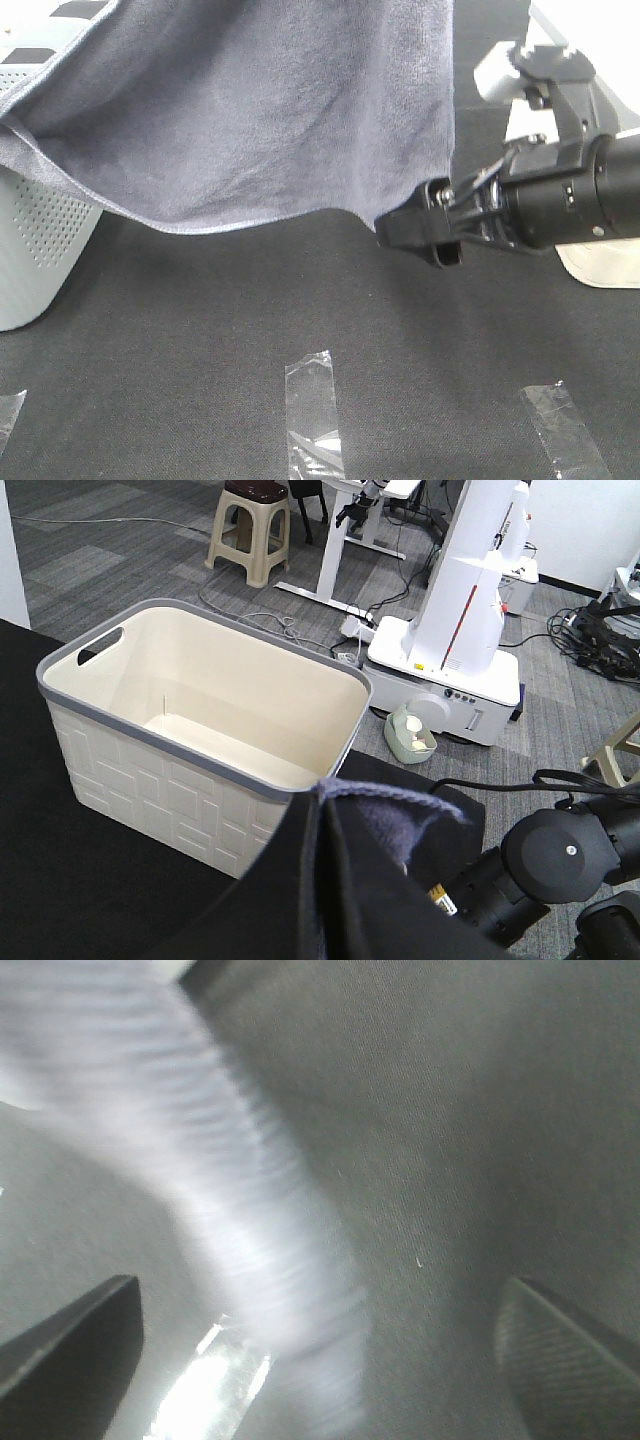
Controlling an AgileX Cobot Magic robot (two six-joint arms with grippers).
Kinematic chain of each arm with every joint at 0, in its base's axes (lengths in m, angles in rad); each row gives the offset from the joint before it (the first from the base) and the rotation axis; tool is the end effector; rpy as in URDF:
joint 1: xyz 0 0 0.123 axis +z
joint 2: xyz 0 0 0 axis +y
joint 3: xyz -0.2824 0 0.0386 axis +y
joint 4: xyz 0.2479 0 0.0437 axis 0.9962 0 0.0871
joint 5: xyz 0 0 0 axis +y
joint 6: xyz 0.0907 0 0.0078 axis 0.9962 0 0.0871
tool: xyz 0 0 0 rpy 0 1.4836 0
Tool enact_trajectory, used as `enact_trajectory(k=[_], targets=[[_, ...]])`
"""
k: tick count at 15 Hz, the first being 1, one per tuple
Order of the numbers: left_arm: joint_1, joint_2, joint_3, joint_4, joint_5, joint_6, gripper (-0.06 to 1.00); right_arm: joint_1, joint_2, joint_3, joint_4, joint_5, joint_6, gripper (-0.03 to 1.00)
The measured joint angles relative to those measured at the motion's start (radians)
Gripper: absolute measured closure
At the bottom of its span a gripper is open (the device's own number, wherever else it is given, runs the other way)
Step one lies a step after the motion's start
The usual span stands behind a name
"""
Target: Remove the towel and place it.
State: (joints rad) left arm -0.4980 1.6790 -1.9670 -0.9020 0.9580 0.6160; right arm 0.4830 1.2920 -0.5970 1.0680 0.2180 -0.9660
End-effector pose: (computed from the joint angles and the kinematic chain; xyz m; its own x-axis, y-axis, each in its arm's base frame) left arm 0.2881 -0.2232 0.4880 -0.3109 0.1576 -0.9373 0.8925 0.3876 -0.2309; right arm 0.2091 0.1293 0.2214 -0.6310 -0.2293 -0.7411 -0.5272 0.8276 0.1929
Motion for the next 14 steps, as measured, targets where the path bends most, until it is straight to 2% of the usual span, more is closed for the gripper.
enact_trajectory(k=[3,7,10,12,14], targets=[[0.0,0.0,0.0,0.0,0.0,0.0,0.94,0.0,0.0,-0.005,0.0,0.007,-0.002,0.27],[0.0,0.0,0.0,0.0,0.001,0.0,0.94,0.0,0.0,-0.006,0.004,0.003,-0.024,0.37],[0.0,0.0,0.0,0.0,0.001,0.0,0.94,0.0,0.0,-0.006,0.004,0.006,-0.04,0.67],[0.0,0.0,0.0,0.0,0.001,0.0,0.94,0.0,0.0,-0.006,0.004,0.011,-0.049,0.93],[0.0,0.0,0.0,0.0,0.001,0.0,0.94,0.0,0.0,-0.006,0.004,0.015,-0.049,0.97]])
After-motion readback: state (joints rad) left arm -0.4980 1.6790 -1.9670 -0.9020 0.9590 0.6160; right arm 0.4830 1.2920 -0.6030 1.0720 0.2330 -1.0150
